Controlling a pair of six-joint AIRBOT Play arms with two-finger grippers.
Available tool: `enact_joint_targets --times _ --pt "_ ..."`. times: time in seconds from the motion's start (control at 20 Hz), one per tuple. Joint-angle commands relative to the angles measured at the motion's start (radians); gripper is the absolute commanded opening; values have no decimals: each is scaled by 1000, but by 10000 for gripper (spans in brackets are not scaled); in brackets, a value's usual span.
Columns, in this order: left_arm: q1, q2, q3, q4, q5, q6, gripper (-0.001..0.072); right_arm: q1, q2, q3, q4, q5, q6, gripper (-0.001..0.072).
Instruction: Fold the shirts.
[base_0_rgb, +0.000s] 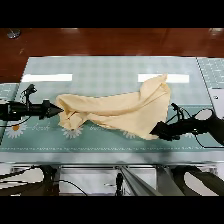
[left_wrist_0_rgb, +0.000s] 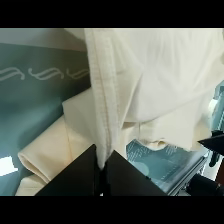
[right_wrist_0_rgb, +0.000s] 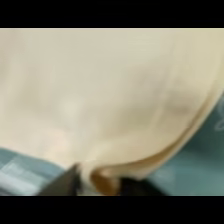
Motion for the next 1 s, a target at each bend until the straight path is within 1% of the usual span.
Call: enact_joint_targets --times 0.0,0.1,0.15,0.2,0.3,0.4,0.45,0.5,0.55,0.6,0.65,0.7,0.8,0.85,0.95 --pt "1 1 0 -1 -4 0 22 60 -14 5 62 -42 -34 22" --pt "1 11 8 -12 -23 -16 22 61 -12 60 58 27 -43 22" --pt "1 24 26 -31 -27 -33 21 62 -8 128 43 82 -43 21" --pt "1 48 61 -82 -38 -38 21 61 4 212 32 117 -38 21" --pt "1 114 163 -251 -38 -37 21 61 26 464 -37 141 34 21" --pt "2 192 309 -483 11 -37 21 61 28 781 -151 138 109 21" --pt "2 219 391 -557 39 -38 20 61 28 941 -224 133 151 21" --pt "4 242 491 -578 58 -55 20 61 28 1081 -281 147 180 21" --pt "7 260 587 -554 58 -87 20 62 31 1219 -319 186 190 21" --pt "11 281 688 -486 57 -144 20 62 40 1325 -333 217 190 21" --pt "17 306 772 -386 57 -201 20 62 65 1413 -340 237 189 21" --pt "19 341 851 -248 57 -269 20 62 99 1468 -349 241 190 21" --pt "26 430 956 47 44 -410 20 62 202 1508 -375 241 190 21" --pt "28 486 988 176 33 -465 20 62 263 1508 -393 250 190 21" --pt "28 614 1011 356 11 -508 21 62 366 1508 -441 279 192 21"
